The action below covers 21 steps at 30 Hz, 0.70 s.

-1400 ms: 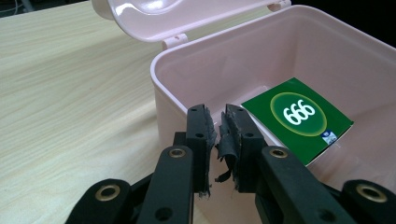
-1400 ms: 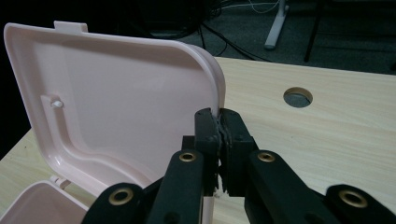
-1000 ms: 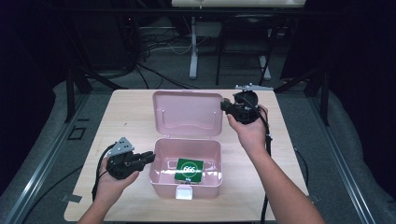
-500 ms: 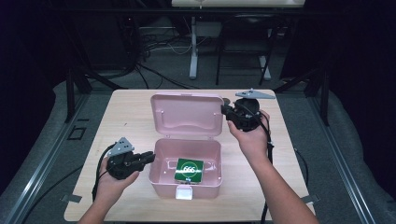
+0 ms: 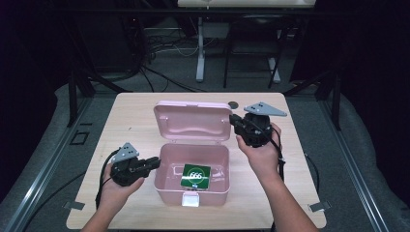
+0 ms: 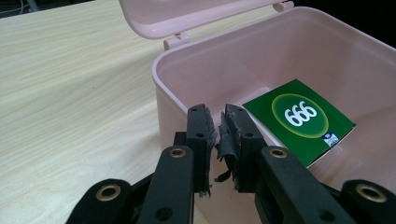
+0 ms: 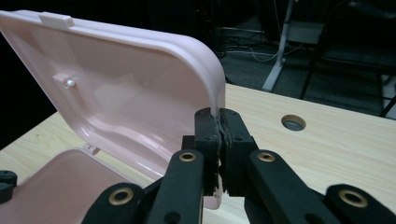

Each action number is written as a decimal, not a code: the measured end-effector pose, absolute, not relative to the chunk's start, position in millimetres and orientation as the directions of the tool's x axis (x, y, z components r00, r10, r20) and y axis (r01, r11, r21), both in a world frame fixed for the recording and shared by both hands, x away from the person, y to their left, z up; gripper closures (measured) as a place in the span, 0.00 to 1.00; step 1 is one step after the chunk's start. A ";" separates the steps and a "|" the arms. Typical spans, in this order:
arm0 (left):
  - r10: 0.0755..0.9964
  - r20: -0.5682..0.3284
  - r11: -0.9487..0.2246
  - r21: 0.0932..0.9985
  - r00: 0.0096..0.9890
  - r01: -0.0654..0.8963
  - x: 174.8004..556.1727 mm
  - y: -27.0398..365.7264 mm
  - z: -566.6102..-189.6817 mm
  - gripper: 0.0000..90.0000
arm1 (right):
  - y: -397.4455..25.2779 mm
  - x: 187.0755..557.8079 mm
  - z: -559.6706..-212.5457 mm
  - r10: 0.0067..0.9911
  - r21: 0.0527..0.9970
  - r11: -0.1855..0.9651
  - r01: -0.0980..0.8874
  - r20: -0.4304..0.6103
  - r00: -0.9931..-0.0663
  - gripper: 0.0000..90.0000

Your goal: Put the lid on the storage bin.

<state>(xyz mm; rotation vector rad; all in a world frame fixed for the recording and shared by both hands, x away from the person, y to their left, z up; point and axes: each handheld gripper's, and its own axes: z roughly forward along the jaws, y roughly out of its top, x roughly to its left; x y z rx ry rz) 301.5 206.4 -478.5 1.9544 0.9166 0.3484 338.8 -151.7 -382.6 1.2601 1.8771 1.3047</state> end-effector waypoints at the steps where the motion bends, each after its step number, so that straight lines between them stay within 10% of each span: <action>1: 0.722 -0.117 -0.300 0.835 0.682 0.461 301.4 206.4 -478.4 0.89 | -151.1 336.5 -382.8 0.901 0.915 0.108 0.388 0.075 -0.427 0.97; 21: 0.734 -0.082 -0.254 0.887 0.674 0.385 304.9 213.1 -450.8 0.80 | -156.1 307.9 -394.0 0.885 0.936 0.080 0.342 0.091 -0.456 0.95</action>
